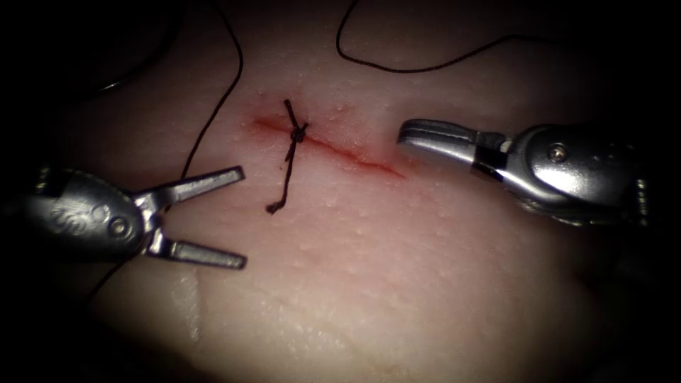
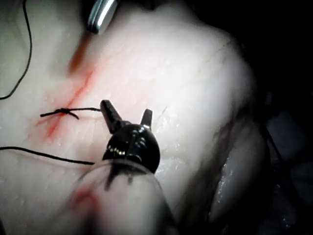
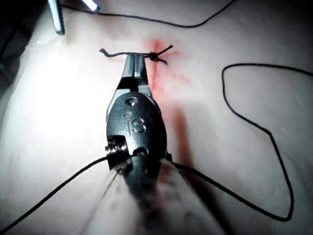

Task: Wound Closure
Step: Left grasper pulls tail taut and right hand snips excess suture length

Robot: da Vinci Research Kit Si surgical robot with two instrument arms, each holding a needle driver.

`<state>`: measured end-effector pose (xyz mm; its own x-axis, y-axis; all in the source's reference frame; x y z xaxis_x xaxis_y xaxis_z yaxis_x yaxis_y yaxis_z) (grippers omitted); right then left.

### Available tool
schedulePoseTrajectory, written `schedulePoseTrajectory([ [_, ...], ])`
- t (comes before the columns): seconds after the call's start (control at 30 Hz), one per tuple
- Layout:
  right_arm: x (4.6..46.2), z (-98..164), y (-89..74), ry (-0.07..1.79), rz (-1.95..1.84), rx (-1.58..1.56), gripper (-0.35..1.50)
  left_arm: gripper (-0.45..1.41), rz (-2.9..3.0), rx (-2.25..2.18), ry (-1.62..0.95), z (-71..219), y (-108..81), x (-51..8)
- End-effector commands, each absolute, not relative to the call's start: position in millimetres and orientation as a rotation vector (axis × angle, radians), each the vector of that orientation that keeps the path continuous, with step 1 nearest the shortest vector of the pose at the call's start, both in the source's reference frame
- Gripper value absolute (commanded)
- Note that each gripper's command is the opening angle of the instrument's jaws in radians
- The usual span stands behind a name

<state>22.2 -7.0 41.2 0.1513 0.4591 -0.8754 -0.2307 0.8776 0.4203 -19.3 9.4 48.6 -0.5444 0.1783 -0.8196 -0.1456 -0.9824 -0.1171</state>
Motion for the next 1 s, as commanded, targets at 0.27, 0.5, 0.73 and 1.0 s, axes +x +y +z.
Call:
schedulePoseTrajectory([
  [0.27,24.6,41.4,-8.8,1.331,0.46,0.212,0.12,0.52,2.542,-1.232,-0.042,50.8,9.5,-21.5],
  [0.5,24.7,41.4,-8.7,1.331,0.461,0.212,0.16,0.49,2.536,-1.162,-0.001,52.4,9.4,-22.7],
  [0.73,24.7,41.4,-8.7,1.331,0.461,0.212,0.26,0.49,2.548,-1.135,0.029,53.8,9.4,-22.1],
  [1.0,24.8,41.4,-8.6,1.332,0.457,0.207,0.27,0.32,2.561,-1.118,0.048,54.0,9.5,-21.9],
])
